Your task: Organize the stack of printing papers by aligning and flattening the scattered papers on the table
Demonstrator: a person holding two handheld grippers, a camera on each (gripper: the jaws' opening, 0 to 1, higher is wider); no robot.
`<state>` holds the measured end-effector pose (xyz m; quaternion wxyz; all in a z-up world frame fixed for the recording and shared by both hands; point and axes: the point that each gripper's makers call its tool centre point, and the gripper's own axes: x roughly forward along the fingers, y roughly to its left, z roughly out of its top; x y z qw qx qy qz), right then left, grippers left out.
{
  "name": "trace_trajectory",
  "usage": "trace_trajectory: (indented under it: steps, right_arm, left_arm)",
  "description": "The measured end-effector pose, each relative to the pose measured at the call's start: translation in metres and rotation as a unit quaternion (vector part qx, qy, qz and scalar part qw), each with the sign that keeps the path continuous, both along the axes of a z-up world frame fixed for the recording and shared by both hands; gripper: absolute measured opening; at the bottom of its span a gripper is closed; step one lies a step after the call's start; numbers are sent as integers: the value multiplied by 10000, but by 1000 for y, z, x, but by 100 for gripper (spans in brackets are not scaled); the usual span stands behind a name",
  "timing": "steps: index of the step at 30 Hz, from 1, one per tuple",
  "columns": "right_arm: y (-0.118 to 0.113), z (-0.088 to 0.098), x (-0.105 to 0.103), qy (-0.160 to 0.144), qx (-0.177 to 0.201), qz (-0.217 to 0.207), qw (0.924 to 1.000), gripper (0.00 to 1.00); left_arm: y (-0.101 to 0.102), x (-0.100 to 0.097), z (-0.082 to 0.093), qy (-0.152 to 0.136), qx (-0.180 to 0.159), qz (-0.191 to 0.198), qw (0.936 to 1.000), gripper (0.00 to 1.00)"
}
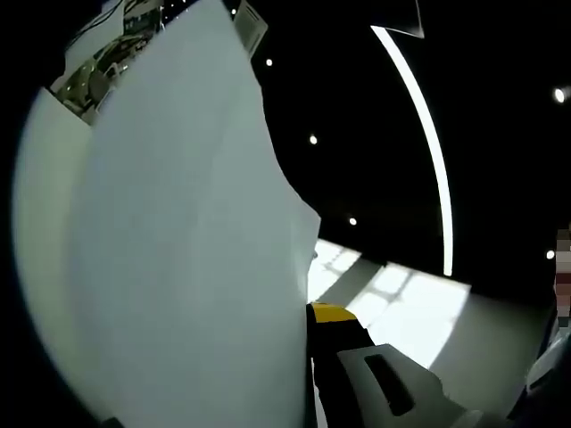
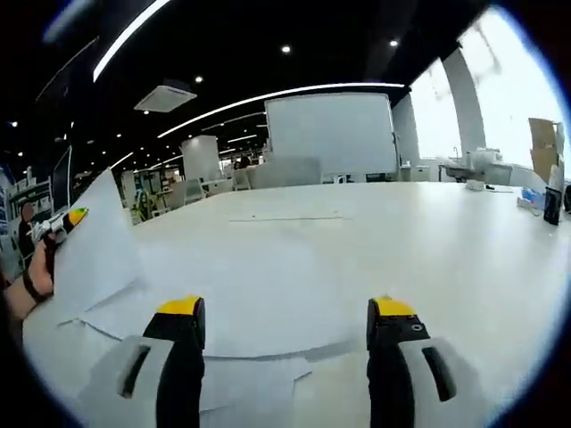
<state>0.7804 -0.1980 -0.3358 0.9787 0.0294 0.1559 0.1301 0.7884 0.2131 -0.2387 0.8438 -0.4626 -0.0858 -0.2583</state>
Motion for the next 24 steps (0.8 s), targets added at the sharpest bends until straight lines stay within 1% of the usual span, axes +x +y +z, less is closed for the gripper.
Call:
trace_trajectory:
  steps: [5, 8, 12, 15, 20, 24]
  right_arm:
    - [-1, -4, -1, 95, -15, 16, 10000, 63]
    - [-2, -11, -1, 308, 17, 78, 9995, 63]
    - [0, -13, -3, 396, 146, 170, 9990, 59]
    - [2, -13, -3, 379, 136, 197, 9990, 58]
    - [-1, -7, -4, 281, 420, 175, 9986, 51]
    - [-1, -4, -3, 245, 545, 161, 9981, 47]
  left_arm:
    - [-1, 0, 0, 1, -2, 1, 10000, 6]
    - [-1, 0, 0, 3, 0, 0, 10000, 6]
    - [-2, -1, 0, 5, 3, -6, 10000, 6]
    - [-2, -1, 0, 3, 16, -4, 10000, 6]
    - [-3, -1, 0, 9, 3, -8, 10000, 6]
    - [-3, -1, 0, 13, -6, -6, 10000, 6]
